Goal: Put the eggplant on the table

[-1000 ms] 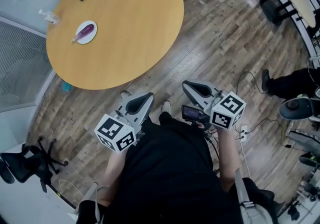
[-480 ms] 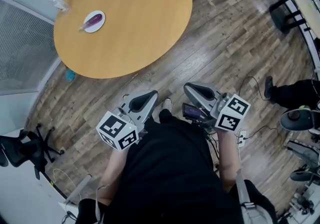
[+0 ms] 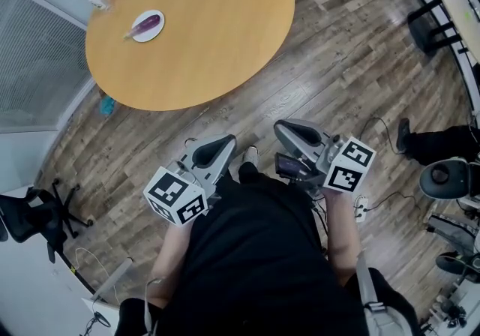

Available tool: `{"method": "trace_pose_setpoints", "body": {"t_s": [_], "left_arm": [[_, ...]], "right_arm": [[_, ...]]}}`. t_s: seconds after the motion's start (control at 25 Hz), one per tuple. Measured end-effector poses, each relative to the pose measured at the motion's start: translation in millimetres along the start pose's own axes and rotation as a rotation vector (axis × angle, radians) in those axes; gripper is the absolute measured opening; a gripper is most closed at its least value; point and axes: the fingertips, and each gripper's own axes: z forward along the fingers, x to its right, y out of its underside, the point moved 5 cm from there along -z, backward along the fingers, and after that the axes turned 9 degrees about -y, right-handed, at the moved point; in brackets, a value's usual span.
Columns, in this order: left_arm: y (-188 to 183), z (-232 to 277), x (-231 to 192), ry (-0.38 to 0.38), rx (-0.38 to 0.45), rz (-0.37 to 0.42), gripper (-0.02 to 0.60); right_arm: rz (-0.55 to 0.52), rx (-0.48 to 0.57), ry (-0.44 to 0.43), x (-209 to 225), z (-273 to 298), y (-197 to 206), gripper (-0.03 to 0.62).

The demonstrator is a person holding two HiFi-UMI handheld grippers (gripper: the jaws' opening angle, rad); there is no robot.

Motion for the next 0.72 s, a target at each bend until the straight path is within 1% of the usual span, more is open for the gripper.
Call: {"method": "trace_pose_setpoints", "body": {"t_s": [0.16,0.48,0.72], "left_arm": [[4,-5,1,0.001,-0.003,0.000,0.011],[9,-6,5,0.008,-0.010,-0.003,0.011],[9,-5,10,0.011,-0.014,0.001,0.011]], "right_arm": [[0.014,0.025,0.009,-1,-6,-2,0.017],[0.001,0.012,0.020,-4,-10,-2,0.017],[-0.030,-0.005,0.017,-10,-13,-1,0.017]]}}
